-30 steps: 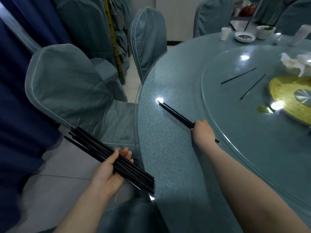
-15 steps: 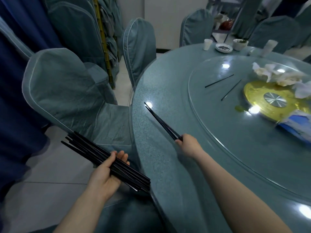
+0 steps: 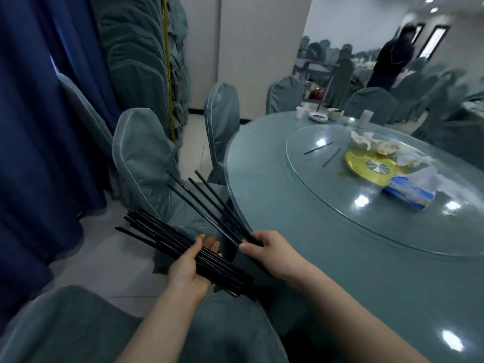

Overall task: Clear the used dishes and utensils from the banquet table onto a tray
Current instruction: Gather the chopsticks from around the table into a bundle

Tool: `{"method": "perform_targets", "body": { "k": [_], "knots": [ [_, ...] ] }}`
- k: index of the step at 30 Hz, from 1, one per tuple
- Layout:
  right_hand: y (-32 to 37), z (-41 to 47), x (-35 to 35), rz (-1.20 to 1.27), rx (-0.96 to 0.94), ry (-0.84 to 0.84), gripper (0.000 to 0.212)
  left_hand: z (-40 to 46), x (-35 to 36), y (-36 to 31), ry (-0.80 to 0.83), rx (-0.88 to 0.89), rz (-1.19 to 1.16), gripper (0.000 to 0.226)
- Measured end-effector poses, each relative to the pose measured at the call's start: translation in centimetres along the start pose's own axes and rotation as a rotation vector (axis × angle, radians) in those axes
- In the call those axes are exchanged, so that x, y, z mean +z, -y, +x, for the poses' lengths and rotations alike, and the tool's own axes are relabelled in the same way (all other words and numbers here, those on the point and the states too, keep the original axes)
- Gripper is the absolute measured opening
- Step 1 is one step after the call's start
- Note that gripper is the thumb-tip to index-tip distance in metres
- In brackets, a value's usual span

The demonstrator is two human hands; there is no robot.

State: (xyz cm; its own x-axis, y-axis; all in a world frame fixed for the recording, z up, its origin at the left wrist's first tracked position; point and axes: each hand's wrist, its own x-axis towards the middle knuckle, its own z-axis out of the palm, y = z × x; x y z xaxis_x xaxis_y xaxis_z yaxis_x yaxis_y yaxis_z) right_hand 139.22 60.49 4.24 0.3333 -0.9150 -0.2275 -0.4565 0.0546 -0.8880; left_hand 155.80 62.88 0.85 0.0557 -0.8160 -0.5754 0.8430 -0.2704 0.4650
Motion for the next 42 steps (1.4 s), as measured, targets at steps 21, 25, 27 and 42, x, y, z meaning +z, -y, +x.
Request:
{"method": "perform_targets", "body": {
  "k": [21, 25, 27, 42],
  "knots": [
    [7.1, -11.7, 14.3, -0.357, -0.098, 0.077, 0.025, -16.1, -10.4, -3.6, -0.014, 0.130, -0.085, 0.014],
    [10.0, -11.7, 18.1, -0.444, -0.146, 0.035, 0.030, -17.0, -12.9, -6.7, -0.043, 0.135, -0.177, 0.023],
    [11.8, -11.3, 20.4, -0.450, -0.161, 0.021, 0.031, -17.3, -14.6, -9.0, -0.043, 0.130, -0.202, 0.023],
    [23.8, -5.1, 40.7, -0.602, -0.397, -0.203, 0.032, -17.4, -25.7, -29.0, -0.056, 0.185, -0.150, 0.020]
  ]
}}
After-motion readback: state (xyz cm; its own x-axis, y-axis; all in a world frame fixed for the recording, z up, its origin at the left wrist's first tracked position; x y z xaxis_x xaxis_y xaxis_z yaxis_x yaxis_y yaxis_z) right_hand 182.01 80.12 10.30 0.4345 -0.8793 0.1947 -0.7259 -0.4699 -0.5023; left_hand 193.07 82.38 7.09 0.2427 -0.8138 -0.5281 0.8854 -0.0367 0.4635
